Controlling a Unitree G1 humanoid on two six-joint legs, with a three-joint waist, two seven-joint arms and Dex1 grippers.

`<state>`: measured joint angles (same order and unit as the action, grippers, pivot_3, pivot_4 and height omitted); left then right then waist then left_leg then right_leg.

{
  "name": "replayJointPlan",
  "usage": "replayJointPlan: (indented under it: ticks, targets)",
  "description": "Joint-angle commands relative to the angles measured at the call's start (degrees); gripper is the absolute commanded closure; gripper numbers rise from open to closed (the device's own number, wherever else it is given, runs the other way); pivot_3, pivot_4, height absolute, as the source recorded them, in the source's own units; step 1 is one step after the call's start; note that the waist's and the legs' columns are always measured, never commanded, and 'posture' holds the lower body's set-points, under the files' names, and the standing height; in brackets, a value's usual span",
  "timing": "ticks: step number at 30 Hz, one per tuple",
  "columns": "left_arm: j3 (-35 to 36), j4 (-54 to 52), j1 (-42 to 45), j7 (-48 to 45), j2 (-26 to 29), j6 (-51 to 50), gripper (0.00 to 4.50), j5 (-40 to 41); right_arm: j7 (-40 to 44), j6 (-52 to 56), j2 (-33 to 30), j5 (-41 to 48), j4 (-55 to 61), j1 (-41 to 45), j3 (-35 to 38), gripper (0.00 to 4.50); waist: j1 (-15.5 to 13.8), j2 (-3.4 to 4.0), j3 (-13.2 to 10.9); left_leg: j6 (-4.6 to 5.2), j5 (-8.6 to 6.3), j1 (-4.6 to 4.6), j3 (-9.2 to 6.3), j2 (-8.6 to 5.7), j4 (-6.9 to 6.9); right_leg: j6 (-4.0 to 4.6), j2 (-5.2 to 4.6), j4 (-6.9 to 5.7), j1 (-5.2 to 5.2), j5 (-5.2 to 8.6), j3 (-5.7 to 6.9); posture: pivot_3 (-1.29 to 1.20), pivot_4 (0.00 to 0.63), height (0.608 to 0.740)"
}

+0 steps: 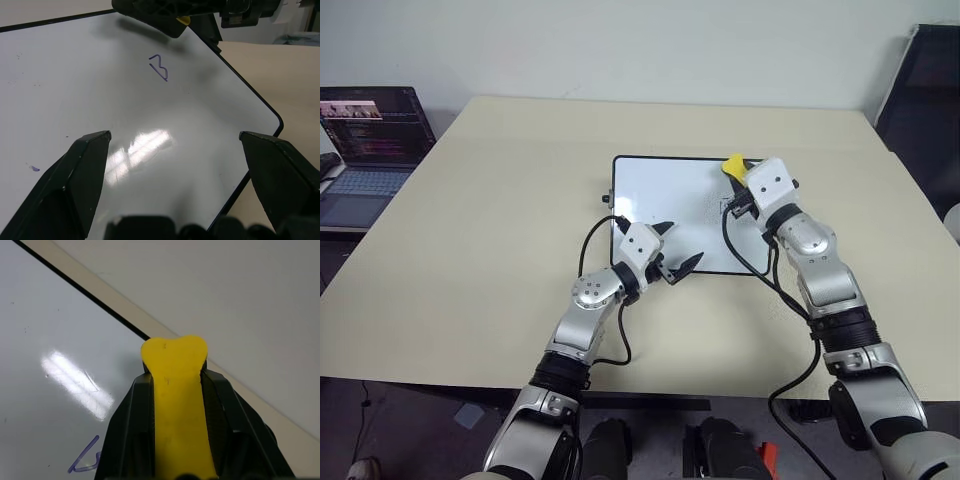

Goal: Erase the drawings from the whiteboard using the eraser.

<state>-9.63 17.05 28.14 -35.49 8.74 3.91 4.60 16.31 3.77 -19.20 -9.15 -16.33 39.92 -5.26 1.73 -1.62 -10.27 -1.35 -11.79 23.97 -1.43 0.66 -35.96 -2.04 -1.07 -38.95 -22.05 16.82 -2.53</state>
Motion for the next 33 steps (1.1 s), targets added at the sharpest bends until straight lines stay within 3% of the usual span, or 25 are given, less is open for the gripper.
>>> replayJointPlan:
  ticks: [1,23,27,33]
  targets:
    - [0.33,-1.55,1.46,0.27,-0.02,0.98,0.00,0.02,0.12,0.19,0.12,-0.09,1.50,0.96,0.09,3.53,0.01,0.00,0.00,0.00,0.00,0.00,0.00,0.00,0.00,0.00,0.00,0.00,0.00,0.00,0.00,0.00,0.150,0.740]
    - [2.22,-1.98,2.08,1.30,1.55,0.76,0.00,0.12,3.41,19.02,1.76,-1.12,23.03,-16.92,-3.90,3.53,0.00,0.00,0.01,0.00,0.00,-0.07,-0.05,0.00,-0.09,-0.03,0.01,-0.05,0.08,-0.01,0.03,0.00,0.150,0.740]
    - [2.15,-1.85,2.32,1.21,1.48,0.77,0.00,0.14,2.53,17.58,1.75,-0.72,21.67,-14.67,-2.70,3.53,0.02,0.00,0.01,0.00,0.01,-0.07,-0.05,0.00,-0.09,-0.03,0.01,-0.05,0.08,-0.01,0.03,0.00,0.150,0.740]
    - [2.02,-1.15,2.85,0.97,1.40,1.03,0.00,0.09,0.80,11.49,1.16,0.22,13.38,-4.61,-0.13,3.53,0.07,0.00,0.01,0.00,0.01,-0.07,-0.04,-0.01,-0.10,-0.03,0.02,-0.06,0.07,-0.02,0.02,0.00,0.150,0.740]
